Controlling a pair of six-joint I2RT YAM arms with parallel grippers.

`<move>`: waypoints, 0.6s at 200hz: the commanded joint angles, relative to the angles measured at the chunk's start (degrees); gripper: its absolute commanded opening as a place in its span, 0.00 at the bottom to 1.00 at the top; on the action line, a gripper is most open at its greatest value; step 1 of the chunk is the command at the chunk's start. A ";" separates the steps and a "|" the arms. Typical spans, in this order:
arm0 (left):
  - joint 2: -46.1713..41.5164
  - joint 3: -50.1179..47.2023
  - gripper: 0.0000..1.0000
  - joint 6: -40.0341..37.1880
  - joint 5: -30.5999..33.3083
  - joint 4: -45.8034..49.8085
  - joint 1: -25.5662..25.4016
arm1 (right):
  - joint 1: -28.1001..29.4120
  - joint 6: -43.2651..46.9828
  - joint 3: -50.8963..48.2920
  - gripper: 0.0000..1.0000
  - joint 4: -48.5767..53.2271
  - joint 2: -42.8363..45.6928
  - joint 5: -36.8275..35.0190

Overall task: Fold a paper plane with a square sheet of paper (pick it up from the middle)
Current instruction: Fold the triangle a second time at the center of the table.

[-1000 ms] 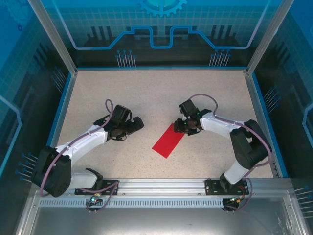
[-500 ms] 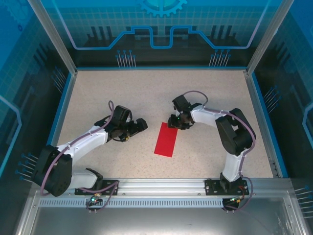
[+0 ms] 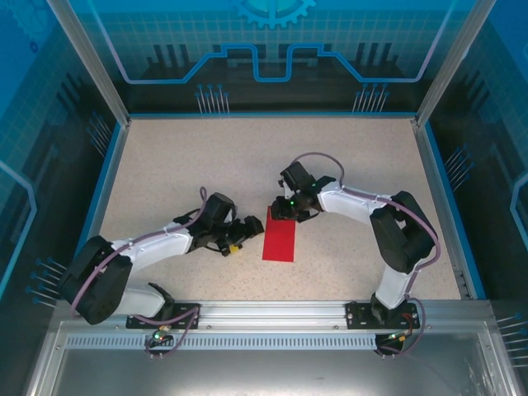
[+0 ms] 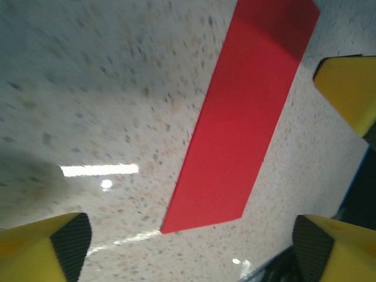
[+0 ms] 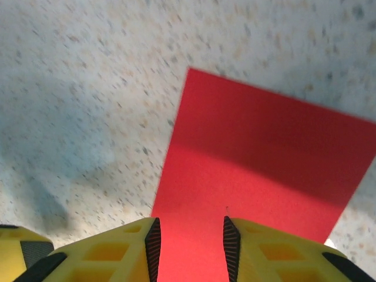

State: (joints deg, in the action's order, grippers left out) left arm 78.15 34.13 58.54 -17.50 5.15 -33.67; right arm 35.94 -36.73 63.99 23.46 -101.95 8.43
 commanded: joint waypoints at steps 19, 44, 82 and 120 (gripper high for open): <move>2.59 -0.78 0.83 6.24 -2.20 -5.70 -3.65 | -2.23 -2.96 -4.53 0.35 -3.30 -2.14 5.31; 3.94 -0.49 0.76 7.07 -2.43 -6.24 -4.95 | -3.45 -3.48 -5.46 0.35 -4.64 -3.26 6.58; 6.41 0.98 0.67 7.31 -2.89 -6.32 -6.76 | -5.98 -4.99 -8.81 0.33 -7.29 -3.58 8.66; 7.98 2.04 0.65 7.55 -2.63 -6.08 -7.89 | -7.94 -5.94 -10.84 0.32 -9.27 -4.44 12.20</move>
State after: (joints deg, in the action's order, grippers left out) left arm 85.21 34.22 65.10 -19.00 -0.58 -40.82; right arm 29.47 -41.25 55.92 15.11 -104.05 19.86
